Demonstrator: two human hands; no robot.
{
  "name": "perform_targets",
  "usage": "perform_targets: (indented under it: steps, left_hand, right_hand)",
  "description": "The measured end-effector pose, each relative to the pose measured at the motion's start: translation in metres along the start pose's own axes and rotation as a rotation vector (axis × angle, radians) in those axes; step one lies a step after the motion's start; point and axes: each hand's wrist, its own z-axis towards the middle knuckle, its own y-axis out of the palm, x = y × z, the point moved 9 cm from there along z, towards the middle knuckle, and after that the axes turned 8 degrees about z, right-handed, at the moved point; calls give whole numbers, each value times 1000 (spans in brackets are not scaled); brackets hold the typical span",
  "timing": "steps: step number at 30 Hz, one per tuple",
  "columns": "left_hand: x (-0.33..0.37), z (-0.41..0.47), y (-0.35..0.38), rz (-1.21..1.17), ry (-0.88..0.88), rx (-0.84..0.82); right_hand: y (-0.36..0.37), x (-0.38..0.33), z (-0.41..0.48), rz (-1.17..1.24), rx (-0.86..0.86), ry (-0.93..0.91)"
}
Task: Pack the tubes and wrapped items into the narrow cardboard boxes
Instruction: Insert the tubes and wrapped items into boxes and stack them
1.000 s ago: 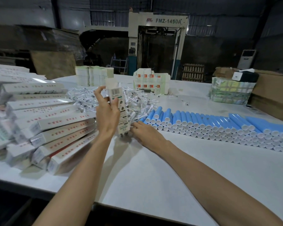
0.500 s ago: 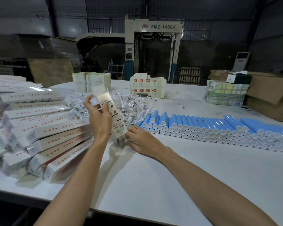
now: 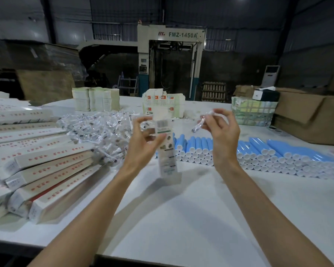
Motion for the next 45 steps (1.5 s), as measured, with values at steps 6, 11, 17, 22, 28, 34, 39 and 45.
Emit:
perform_targets:
  steps: [6, 11, 17, 22, 28, 34, 39, 45]
  left_hand:
    - [13, -8, 85, 37, 43, -272]
    - [4, -20, 105, -31, 31, -282]
    - [-1, -21, 99, -60, 19, -232]
    - [0, -21, 100, -85, 21, -232]
    - [-2, -22, 98, -68, 22, -234]
    - [1, -13, 100, -80, 6, -266]
    - [-6, -12, 93, -109, -17, -234]
    - [-14, -9, 88, -146, -34, -241]
  right_hand:
    - [-17, -40, 18, -110, 27, -177]
    - [-8, -37, 17, -274, -45, -231]
    - [9, -15, 10, -484, -204, -175]
    - [16, -10, 7, -662, -289, -182]
    - [15, 5, -2, -703, -367, -134]
    - [5, 23, -10, -708, -334, -136]
    - [-10, 51, -24, -418, -319, 66]
    - [-15, 61, -21, -242, -256, 92]
